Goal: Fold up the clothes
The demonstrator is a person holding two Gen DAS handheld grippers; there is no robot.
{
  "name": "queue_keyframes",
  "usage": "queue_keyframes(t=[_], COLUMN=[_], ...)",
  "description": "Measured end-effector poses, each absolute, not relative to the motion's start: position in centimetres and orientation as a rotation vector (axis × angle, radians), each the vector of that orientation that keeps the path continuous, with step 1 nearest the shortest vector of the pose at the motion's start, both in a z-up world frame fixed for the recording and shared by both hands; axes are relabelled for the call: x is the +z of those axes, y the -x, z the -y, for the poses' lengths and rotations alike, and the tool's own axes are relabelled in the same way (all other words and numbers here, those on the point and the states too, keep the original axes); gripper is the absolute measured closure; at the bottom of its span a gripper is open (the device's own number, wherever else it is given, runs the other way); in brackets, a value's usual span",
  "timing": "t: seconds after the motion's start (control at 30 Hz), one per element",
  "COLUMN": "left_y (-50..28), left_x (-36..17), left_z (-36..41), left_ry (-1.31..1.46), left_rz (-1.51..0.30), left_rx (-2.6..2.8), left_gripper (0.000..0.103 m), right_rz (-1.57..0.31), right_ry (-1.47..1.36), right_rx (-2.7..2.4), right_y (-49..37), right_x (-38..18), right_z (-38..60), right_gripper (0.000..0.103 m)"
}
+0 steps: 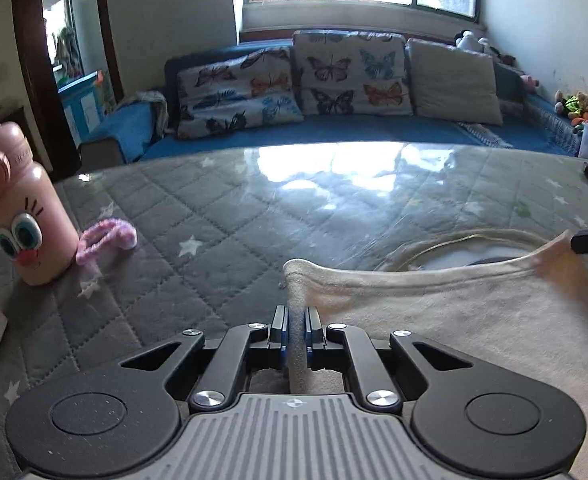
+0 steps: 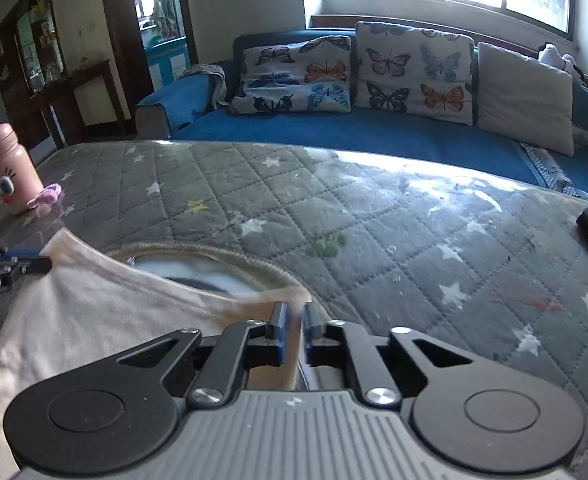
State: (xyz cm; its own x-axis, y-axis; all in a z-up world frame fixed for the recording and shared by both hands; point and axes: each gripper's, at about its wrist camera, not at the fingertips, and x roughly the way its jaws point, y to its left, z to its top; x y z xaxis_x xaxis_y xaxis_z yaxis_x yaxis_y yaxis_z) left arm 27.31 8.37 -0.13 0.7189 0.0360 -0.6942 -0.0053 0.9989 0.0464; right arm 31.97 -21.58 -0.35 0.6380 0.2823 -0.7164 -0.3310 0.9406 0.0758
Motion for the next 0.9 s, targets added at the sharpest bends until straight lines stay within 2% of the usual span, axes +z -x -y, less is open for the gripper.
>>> queue_keyframes(t=[0.33,0.57,0.77,0.8,0.9], left_y=[-21.4,-14.5,-10.8,-10.4,-9.4], left_x=[1.6,1.4,0.3,0.2,0.0], left_z=[-4.1,0.9,3.2,3.3,3.7], left_ry=[-0.111,-0.144,-0.188,-0.187,-0.191], left_rz=[-0.757,-0.775,-0.788,-0.789,-0.787], left_rx=[-0.127,-0.316,-0.399,-0.406,-0.424], left_gripper=[0.09,0.09,0.09,0.09,0.085], right_rz=[-0.831,-0.901,-0.893,-0.888,-0.874], right_ry=[0.204,0.309,0.329,0.33,0.322], right_rx=[0.521,0.648,0.63,0.622,0.651], right_y=[-23.5,-16.2,-13.9,-13.5,-12.3], right_x=[2.3,0.8,-0.3,-0.1,0.4], right_z=[21.3,19.6,20.3,20.4,20.2], right_gripper=[0.091,0.091,0.091,0.087,0.085])
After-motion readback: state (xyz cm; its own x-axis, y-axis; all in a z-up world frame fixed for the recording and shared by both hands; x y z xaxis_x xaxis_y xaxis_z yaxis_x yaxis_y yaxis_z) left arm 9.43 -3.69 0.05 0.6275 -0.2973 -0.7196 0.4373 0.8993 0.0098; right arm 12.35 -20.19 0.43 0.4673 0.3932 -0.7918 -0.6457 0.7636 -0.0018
